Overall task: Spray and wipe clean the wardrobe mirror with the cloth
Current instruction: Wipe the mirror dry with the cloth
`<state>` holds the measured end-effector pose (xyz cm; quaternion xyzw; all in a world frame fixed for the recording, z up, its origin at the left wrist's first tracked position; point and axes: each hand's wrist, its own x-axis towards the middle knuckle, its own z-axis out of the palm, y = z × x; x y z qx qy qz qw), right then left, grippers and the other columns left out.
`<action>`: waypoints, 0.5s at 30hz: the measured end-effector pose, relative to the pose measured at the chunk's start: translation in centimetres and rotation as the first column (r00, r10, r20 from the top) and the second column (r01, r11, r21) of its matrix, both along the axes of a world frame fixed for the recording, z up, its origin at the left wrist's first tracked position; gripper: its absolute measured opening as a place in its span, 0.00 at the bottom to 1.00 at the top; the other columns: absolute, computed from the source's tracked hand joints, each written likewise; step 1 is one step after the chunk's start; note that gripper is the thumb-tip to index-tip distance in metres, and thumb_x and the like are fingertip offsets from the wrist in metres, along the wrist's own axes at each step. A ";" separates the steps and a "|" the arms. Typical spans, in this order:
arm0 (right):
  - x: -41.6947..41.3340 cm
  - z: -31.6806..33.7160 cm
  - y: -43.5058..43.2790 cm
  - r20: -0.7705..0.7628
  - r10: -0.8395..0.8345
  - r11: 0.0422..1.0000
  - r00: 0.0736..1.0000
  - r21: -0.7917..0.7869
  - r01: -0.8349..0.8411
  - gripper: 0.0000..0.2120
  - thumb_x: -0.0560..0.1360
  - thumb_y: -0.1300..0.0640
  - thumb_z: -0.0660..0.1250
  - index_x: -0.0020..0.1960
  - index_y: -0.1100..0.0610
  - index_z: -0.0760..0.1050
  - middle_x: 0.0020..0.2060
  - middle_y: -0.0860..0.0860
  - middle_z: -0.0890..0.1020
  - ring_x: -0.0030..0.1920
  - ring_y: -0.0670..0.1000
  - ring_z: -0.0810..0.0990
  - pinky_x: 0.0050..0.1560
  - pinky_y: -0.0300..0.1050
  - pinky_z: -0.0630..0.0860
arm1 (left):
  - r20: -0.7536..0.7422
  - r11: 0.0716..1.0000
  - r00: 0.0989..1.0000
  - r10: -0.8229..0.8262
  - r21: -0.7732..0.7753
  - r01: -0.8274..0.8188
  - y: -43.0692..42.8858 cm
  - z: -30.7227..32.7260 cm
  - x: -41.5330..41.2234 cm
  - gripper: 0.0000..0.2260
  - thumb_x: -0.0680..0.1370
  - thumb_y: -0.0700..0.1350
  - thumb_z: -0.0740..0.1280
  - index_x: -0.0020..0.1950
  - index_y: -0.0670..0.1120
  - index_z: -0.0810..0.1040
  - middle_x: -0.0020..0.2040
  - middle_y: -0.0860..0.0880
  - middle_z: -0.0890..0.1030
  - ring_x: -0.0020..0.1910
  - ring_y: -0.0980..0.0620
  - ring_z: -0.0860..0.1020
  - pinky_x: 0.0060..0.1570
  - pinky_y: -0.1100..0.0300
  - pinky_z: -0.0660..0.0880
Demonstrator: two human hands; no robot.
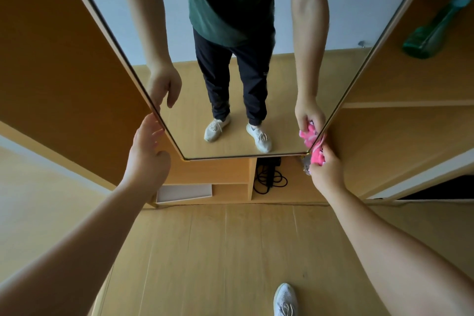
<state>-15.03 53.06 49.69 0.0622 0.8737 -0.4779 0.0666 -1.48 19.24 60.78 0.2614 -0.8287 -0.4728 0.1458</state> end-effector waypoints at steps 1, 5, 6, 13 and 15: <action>0.3 0.2 0.4 0.005 -0.006 1.000 1.000 0.000 0.006 0.29 0.76 0.70 0.60 0.74 0.51 0.67 0.63 0.57 0.78 0.61 0.59 0.77 0.57 0.53 0.78 | 0.018 1.000 1.000 0.007 0.013 -0.007 0.1 0.2 0.2 0.33 0.73 0.27 0.56 0.74 0.52 0.61 0.69 0.49 0.69 0.67 0.52 0.70 0.57 0.54 0.73; 2.7 1.9 2.4 0.034 -0.042 0.999 0.999 0.010 0.042 0.19 0.79 0.61 0.60 0.69 0.50 0.72 0.55 0.59 0.82 0.40 0.51 0.83 0.32 0.37 0.74 | 0.184 0.998 0.983 -0.018 0.060 0.007 1.5 0.7 1.6 0.26 0.75 0.30 0.60 0.71 0.47 0.68 0.64 0.48 0.75 0.63 0.50 0.73 0.56 0.56 0.72; 3.5 2.8 2.8 0.032 -0.051 0.999 0.998 0.002 0.051 0.20 0.79 0.62 0.60 0.69 0.50 0.73 0.54 0.58 0.82 0.36 0.48 0.83 0.30 0.36 0.73 | 0.223 0.997 0.973 -0.060 0.061 0.048 2.2 1.1 1.8 0.24 0.75 0.31 0.60 0.69 0.47 0.71 0.61 0.49 0.76 0.62 0.50 0.75 0.56 0.57 0.72; 9.3 15.1 0.8 -0.210 0.090 0.984 0.974 -0.131 -0.119 0.25 0.78 0.65 0.65 0.72 0.48 0.70 0.56 0.50 0.82 0.44 0.40 0.81 0.45 0.36 0.79 | 0.232 0.929 0.900 -0.370 0.072 0.363 8.7 9.4 0.3 0.13 0.79 0.42 0.60 0.59 0.53 0.78 0.53 0.52 0.80 0.40 0.62 0.77 0.28 0.77 0.68; 10.3 19.8 -0.9 -0.327 0.141 0.970 0.934 -0.145 -0.197 0.26 0.78 0.66 0.66 0.72 0.49 0.69 0.57 0.50 0.82 0.52 0.45 0.81 0.55 0.47 0.80 | 0.168 0.897 0.881 -0.442 0.088 0.433 10.5 13.5 0.0 0.10 0.79 0.48 0.62 0.60 0.55 0.77 0.51 0.53 0.80 0.36 0.57 0.77 0.29 0.71 0.71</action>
